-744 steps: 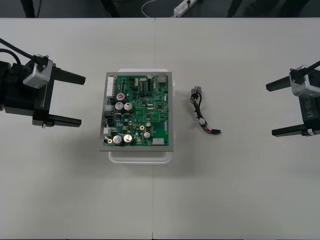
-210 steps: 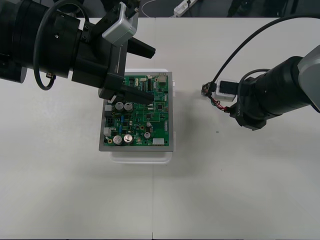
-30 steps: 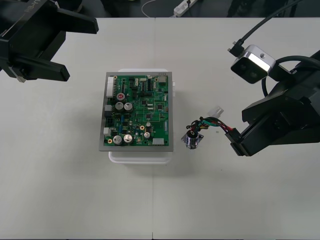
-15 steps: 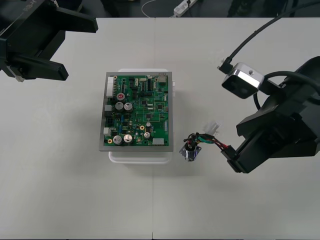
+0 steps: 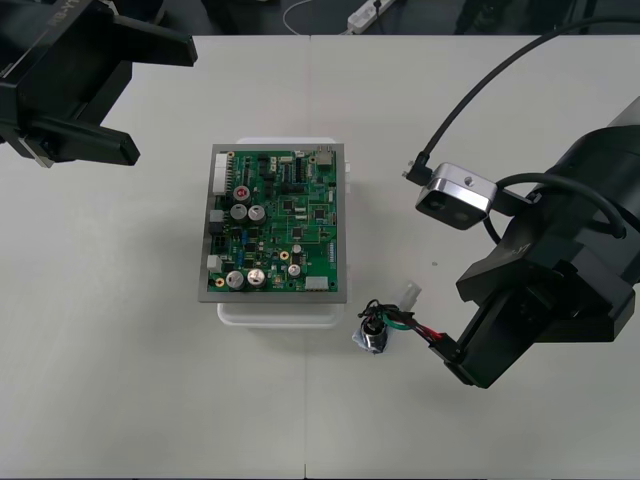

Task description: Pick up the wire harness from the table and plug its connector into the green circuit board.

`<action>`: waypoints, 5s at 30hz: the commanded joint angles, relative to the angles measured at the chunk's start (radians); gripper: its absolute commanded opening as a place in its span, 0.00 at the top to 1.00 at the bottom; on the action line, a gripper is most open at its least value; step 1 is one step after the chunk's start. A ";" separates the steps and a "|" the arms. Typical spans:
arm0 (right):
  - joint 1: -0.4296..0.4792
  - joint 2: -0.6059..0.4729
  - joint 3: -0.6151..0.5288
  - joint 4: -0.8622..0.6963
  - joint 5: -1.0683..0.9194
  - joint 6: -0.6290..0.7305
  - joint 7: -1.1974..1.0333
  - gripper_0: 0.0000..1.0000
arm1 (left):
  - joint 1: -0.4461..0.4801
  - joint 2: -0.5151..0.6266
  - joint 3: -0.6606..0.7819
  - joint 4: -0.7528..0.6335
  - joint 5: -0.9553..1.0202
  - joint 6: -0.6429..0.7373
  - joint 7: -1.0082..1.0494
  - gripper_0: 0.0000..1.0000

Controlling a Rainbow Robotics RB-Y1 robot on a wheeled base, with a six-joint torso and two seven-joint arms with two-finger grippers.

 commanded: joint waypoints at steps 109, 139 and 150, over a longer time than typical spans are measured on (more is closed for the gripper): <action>-0.377 0.242 0.242 0.218 -0.092 0.111 -0.023 1.00 | 0.080 0.111 -0.095 -0.024 0.040 -0.032 -0.217 0.00; -0.361 0.193 0.242 0.206 -0.137 0.047 -0.023 1.00 | 0.085 0.111 -0.095 -0.058 0.054 -0.032 -0.222 0.00; -0.352 0.193 0.242 0.204 -0.133 0.045 -0.023 1.00 | 0.093 0.111 -0.095 -0.087 0.057 -0.032 -0.219 0.00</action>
